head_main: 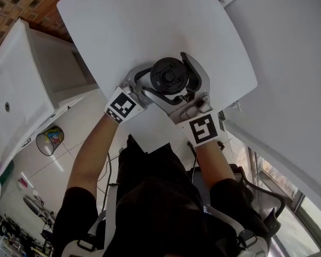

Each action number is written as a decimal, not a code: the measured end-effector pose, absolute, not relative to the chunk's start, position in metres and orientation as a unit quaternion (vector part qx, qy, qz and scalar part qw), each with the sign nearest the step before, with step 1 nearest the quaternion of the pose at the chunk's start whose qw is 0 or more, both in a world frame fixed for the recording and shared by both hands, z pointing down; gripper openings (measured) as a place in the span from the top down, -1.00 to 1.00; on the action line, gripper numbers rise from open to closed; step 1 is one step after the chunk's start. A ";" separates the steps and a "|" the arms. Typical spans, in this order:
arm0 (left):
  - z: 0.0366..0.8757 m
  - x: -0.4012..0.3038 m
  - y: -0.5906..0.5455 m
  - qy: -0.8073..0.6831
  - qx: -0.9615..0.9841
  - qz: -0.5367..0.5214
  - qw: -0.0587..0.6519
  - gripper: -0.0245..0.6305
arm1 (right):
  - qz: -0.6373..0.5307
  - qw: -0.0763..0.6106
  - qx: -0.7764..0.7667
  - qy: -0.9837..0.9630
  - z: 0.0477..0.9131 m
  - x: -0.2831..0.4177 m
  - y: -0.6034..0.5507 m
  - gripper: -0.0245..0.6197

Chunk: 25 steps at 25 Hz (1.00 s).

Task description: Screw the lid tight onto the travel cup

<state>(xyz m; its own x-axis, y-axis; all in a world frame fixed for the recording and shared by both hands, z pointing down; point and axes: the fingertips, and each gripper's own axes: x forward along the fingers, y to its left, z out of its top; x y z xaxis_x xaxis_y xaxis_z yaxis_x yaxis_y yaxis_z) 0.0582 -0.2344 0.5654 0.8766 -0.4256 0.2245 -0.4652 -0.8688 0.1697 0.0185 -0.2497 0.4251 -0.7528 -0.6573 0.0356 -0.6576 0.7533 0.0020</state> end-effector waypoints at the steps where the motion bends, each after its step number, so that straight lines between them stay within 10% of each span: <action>1: 0.565 0.058 -0.234 -0.231 0.963 0.090 0.109 -0.13 | 0.012 0.007 0.376 -0.926 0.424 0.021 -0.251 -0.57; 25: 0.557 0.003 -0.193 -0.278 0.940 0.143 0.134 -0.15 | 0.037 0.033 0.415 -0.908 0.435 0.087 -0.196 -0.59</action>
<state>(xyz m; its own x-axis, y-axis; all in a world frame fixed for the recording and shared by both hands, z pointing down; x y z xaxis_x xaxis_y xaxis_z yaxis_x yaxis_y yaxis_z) 0.0031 -0.1931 0.5572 0.8043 -0.4852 0.3431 -0.5619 -0.8089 0.1730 0.0871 -0.1957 0.4346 -0.6532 -0.7518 0.0904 -0.7566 0.6526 -0.0398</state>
